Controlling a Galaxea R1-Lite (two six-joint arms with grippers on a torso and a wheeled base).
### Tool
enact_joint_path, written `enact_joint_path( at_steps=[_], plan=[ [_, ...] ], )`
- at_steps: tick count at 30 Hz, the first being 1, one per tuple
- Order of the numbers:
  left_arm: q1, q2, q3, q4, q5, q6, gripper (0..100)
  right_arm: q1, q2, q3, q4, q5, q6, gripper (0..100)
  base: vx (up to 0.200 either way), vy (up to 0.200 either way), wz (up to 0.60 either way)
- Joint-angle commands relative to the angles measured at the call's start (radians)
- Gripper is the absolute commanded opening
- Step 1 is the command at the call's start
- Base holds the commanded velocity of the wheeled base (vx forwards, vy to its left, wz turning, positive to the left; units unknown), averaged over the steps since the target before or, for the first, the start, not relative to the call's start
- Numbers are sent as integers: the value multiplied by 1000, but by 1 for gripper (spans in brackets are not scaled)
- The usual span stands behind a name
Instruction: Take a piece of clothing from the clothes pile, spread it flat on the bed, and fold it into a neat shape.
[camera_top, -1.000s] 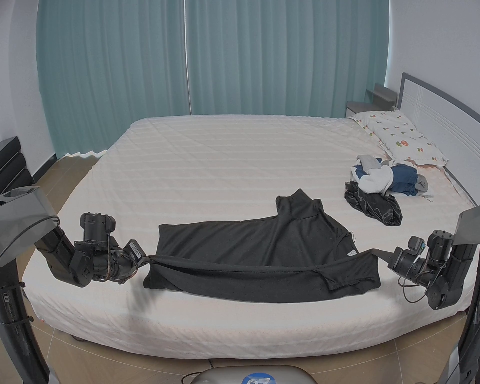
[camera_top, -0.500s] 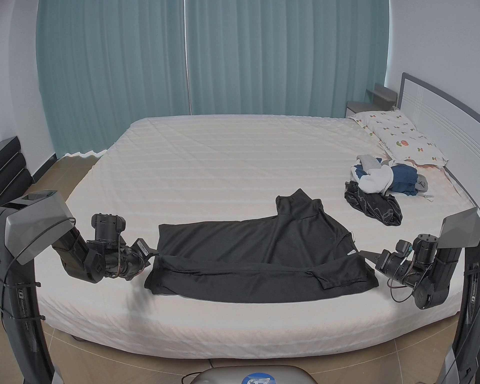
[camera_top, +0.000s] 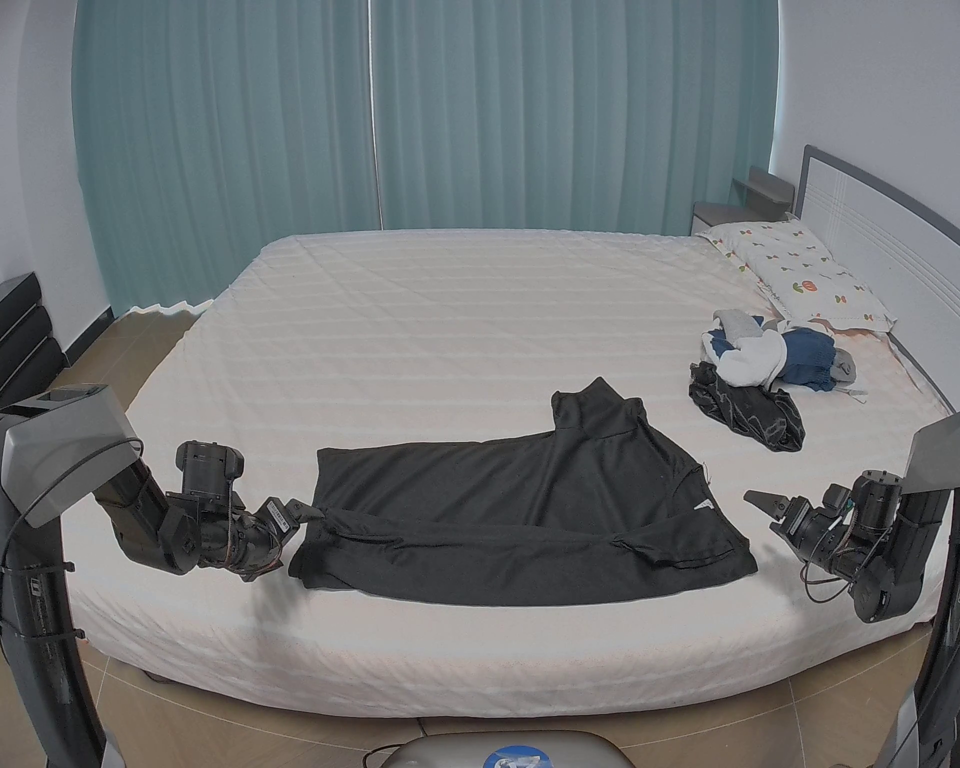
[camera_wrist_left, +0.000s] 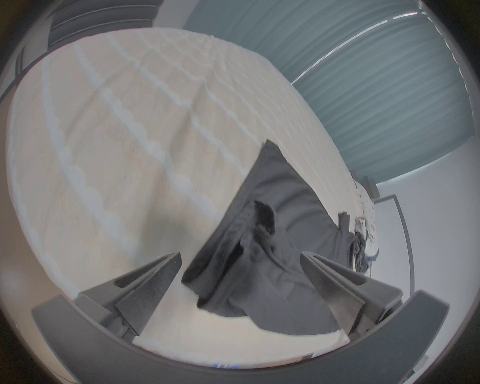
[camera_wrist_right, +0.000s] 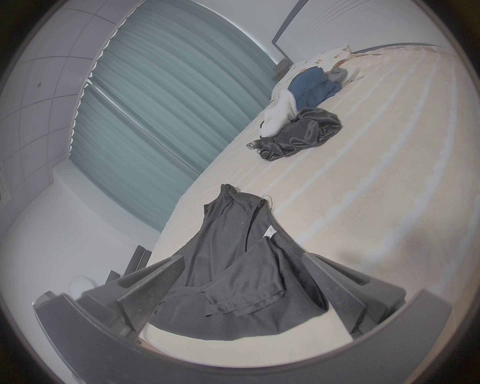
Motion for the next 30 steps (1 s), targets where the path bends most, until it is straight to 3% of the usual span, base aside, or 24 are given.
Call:
enact_joint_path(
  at_steps=[1, 6, 7, 9, 13, 23, 30],
  plan=[
    [-1, -94, 48, 34, -49, 21, 100, 0, -84, 90, -2, -31, 7, 100, 0, 0, 0],
    [-12, -95, 56, 30, -50, 6, 100, 0, -71, 116, -16, -40, 74, 100, 0, 0, 0],
    [-22, -95, 51, 27, -50, -22, 100, 0, -64, 113, -16, -41, 133, 100, 0, 0, 0],
    [-33, -95, 38, 24, -50, -73, 100, 1, -58, 107, -18, -41, 170, 100, 0, 0, 0],
    [-70, -81, -25, 27, -30, -123, 100, 9, -24, 107, -21, -34, 174, 100, 0, 0, 0],
    [-142, 29, -167, 65, 97, -108, 100, 27, 50, 87, -24, -41, 174, 100, 0, 0, 0],
    [-191, 64, -255, 142, 108, -91, 100, 27, 50, 87, -24, -41, 174, 100, 0, 0, 0]
  ],
)
